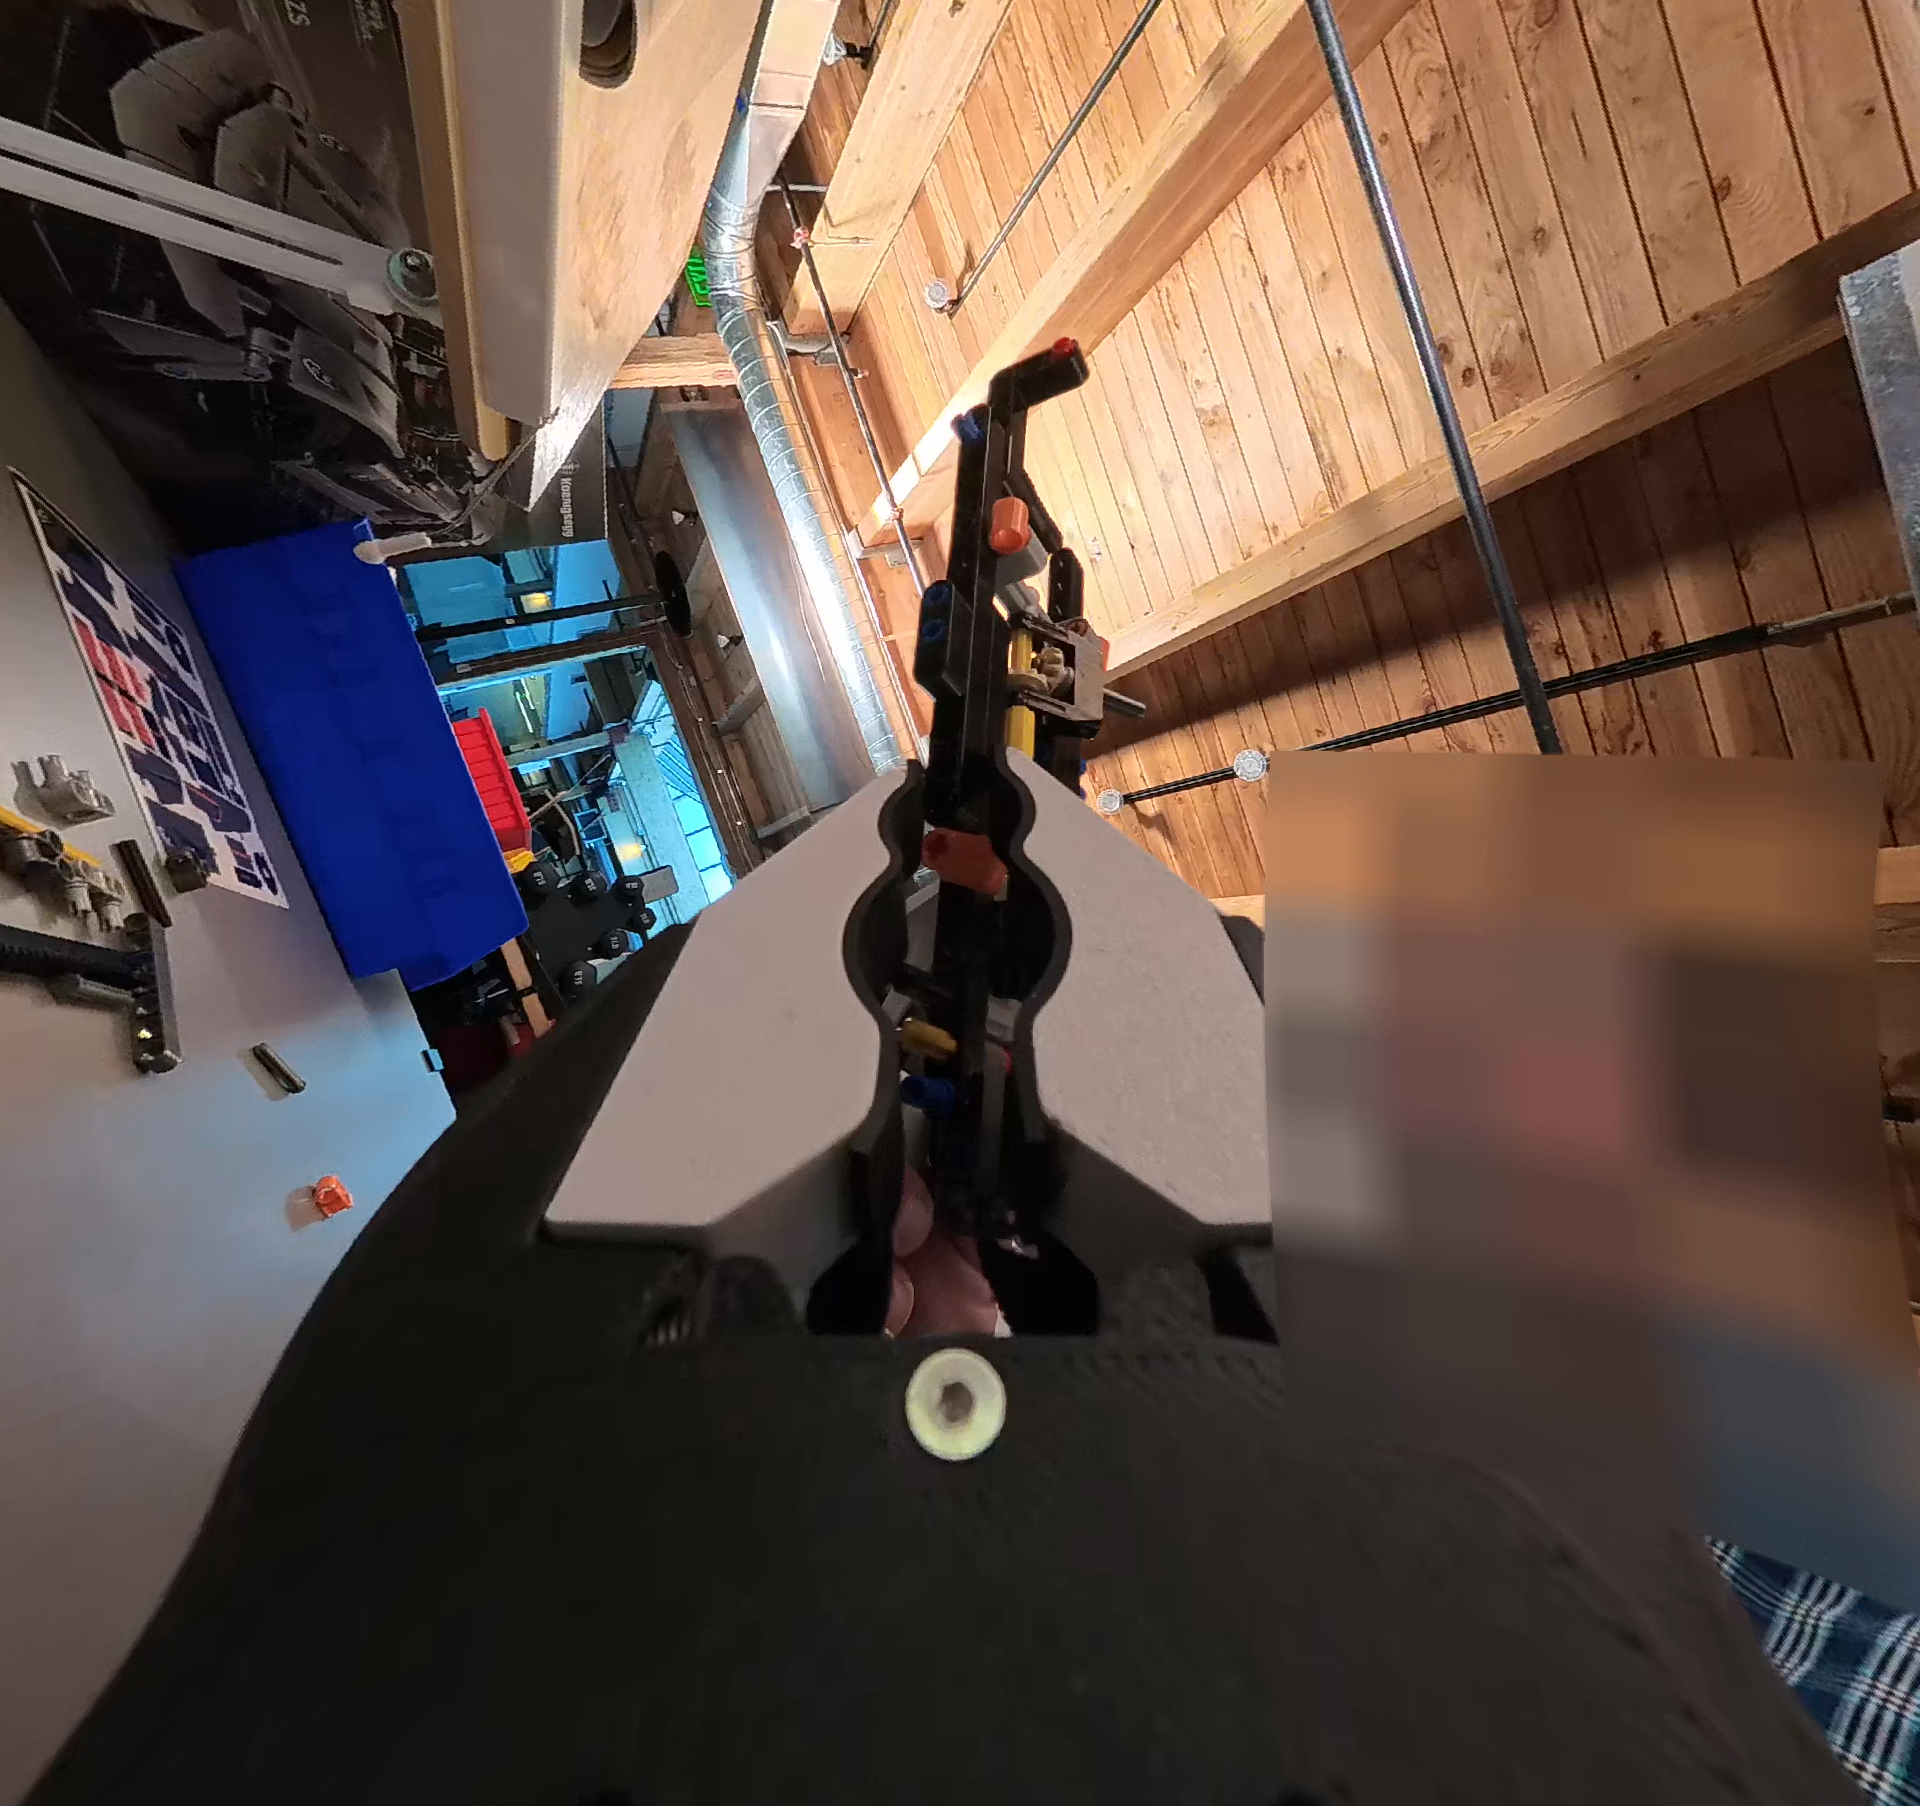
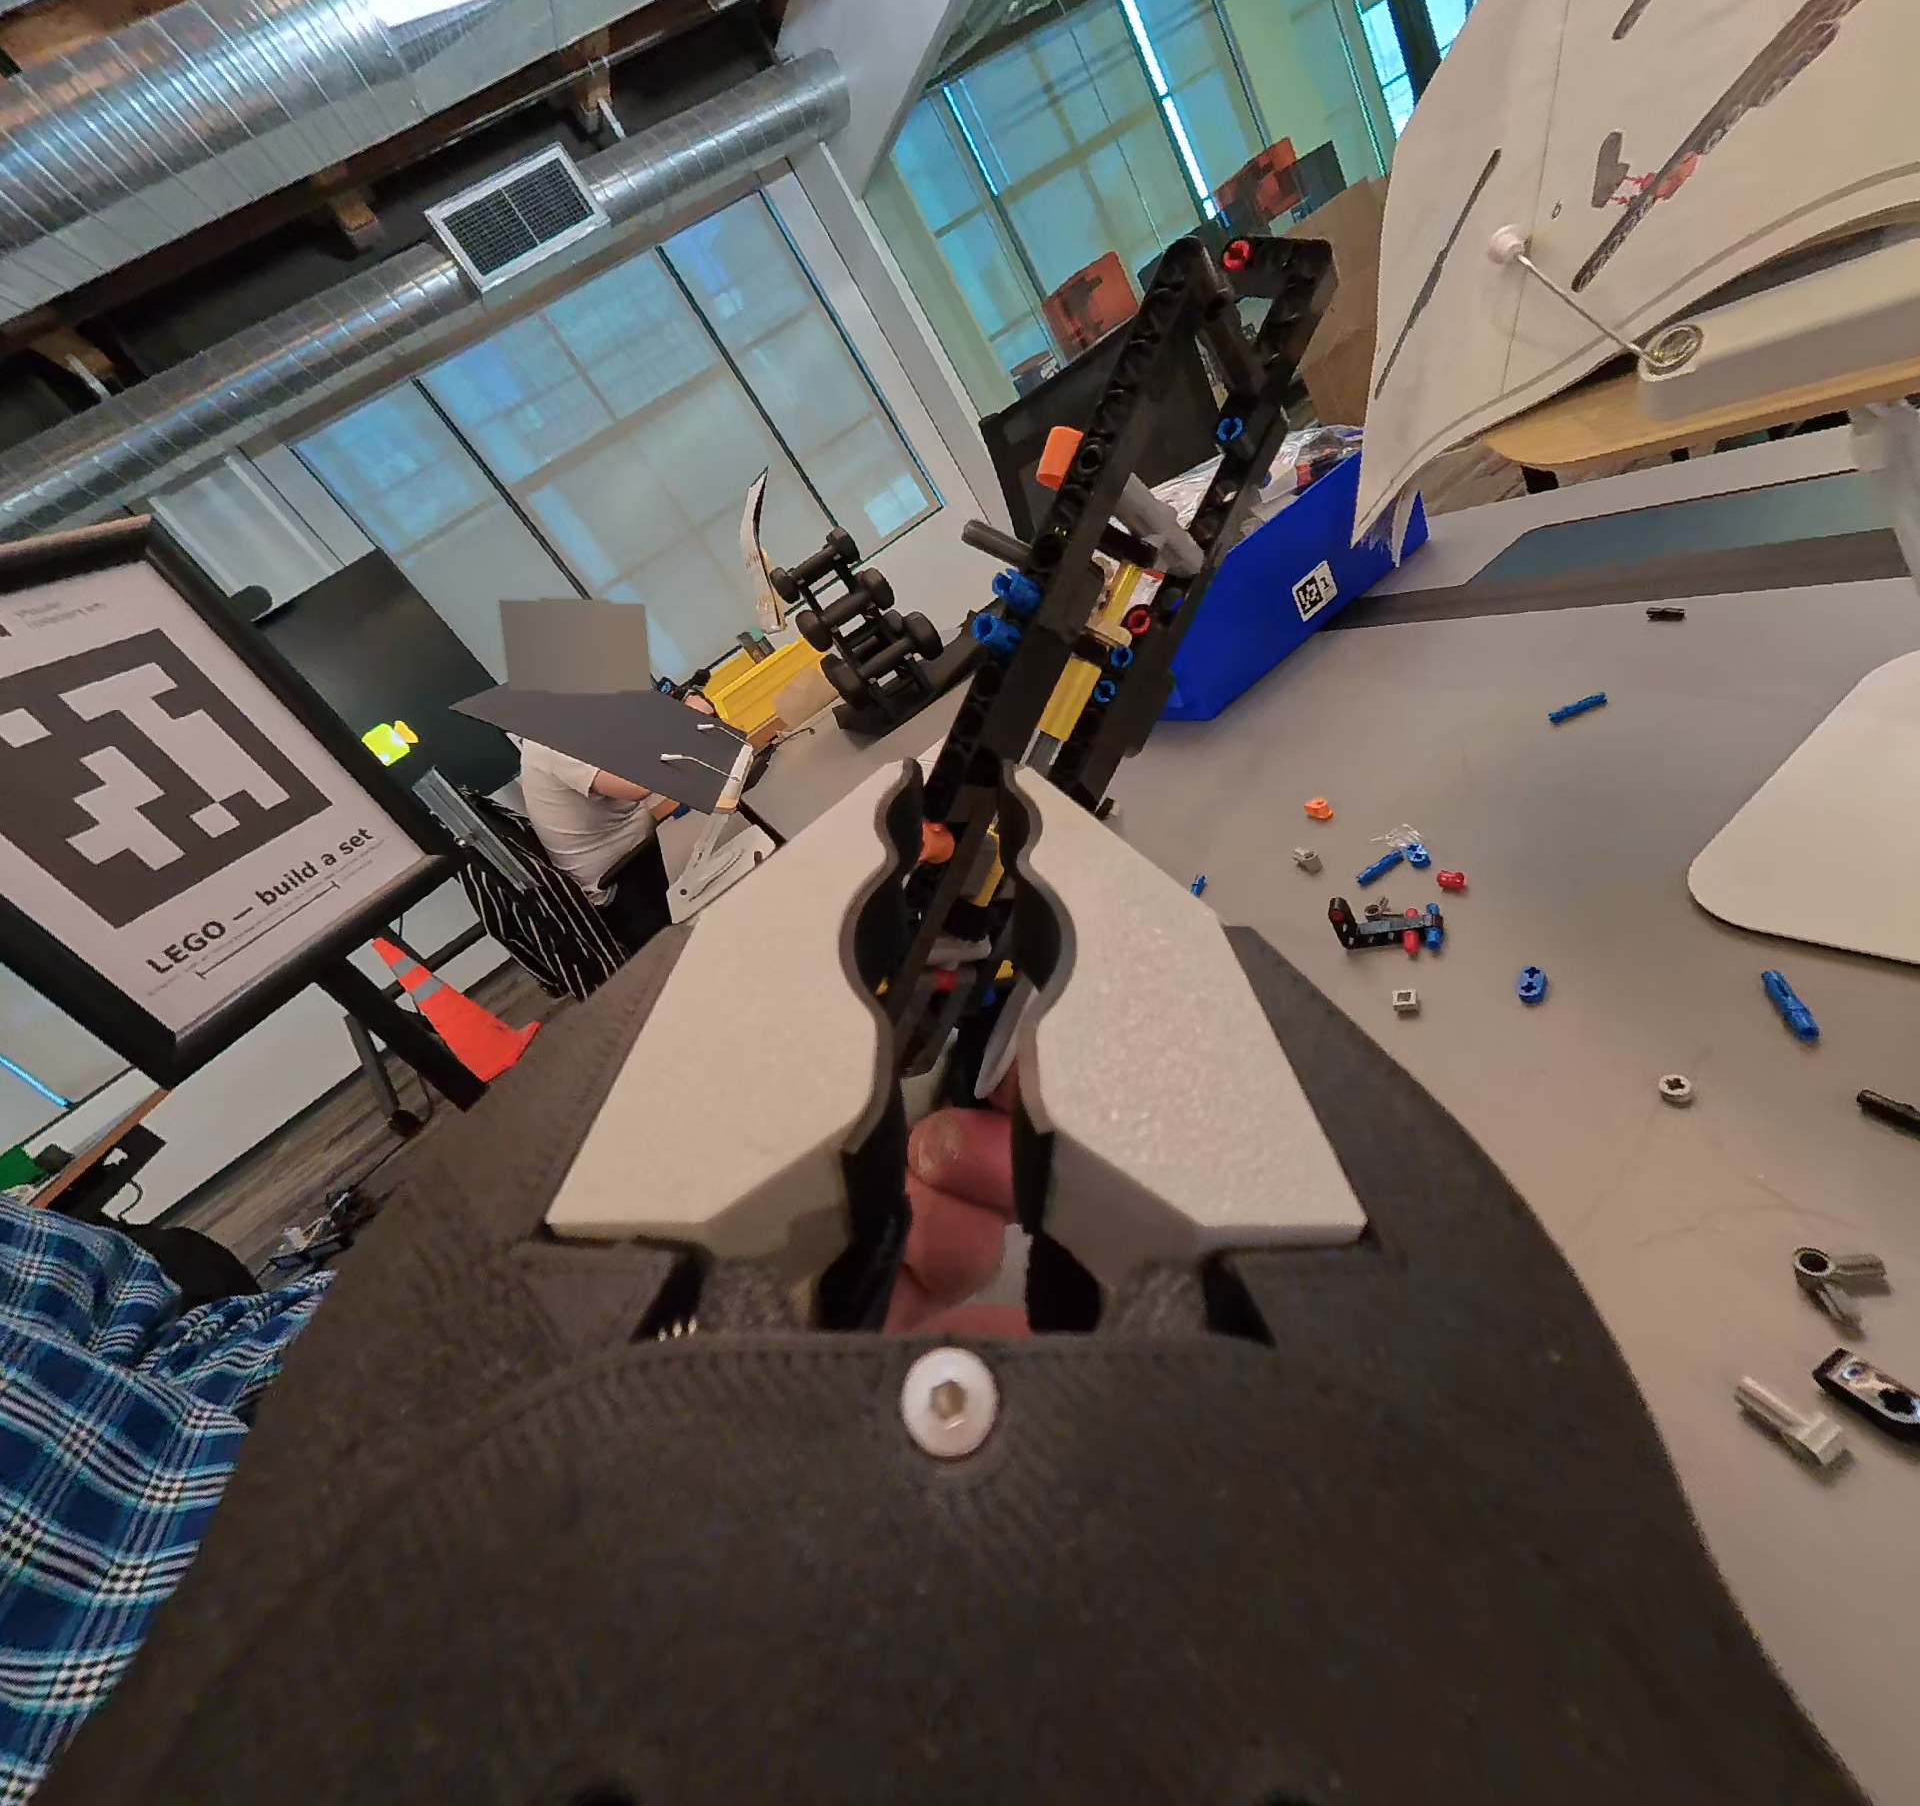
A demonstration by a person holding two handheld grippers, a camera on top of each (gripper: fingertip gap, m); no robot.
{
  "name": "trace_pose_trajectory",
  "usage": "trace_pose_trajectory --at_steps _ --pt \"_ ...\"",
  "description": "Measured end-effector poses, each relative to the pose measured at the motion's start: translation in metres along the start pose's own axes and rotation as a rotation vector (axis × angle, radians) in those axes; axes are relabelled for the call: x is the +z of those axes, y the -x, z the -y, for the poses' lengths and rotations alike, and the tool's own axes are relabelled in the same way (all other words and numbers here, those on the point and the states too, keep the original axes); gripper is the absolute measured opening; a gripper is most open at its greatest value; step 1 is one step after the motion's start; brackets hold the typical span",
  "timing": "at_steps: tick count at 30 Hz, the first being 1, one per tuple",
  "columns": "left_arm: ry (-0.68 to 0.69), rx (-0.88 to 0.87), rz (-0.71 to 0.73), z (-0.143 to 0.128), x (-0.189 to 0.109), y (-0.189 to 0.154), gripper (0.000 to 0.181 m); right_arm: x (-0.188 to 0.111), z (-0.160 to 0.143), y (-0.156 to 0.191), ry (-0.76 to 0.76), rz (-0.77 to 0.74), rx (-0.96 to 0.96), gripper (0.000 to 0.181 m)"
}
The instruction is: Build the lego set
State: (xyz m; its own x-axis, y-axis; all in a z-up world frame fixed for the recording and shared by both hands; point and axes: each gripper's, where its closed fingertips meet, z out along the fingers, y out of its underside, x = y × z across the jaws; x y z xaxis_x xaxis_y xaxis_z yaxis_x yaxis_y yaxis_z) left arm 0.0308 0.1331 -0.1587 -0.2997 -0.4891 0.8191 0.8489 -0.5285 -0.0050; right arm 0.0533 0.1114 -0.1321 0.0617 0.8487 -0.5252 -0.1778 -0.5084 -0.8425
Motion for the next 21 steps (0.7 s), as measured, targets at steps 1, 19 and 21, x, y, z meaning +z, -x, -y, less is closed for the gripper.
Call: trace_pose_trajectory --at_steps 1,19,21 --pt "0.001 0.0 -0.005 0.0 0.0 -0.001 0.014 0.0 0.0 0.001 0.0 0.001 -0.004 0.011" --pt "0.008 0.148 0.013 0.002 -0.001 -0.01 0.01 -0.004 -0.001 -0.001 -0.012 0.045 0.003 0.008" --pt "0.006 0.167 0.014 0.002 -0.001 -0.013 0.009 -0.004 0.0 -0.001 -0.021 0.063 0.033 0.008"
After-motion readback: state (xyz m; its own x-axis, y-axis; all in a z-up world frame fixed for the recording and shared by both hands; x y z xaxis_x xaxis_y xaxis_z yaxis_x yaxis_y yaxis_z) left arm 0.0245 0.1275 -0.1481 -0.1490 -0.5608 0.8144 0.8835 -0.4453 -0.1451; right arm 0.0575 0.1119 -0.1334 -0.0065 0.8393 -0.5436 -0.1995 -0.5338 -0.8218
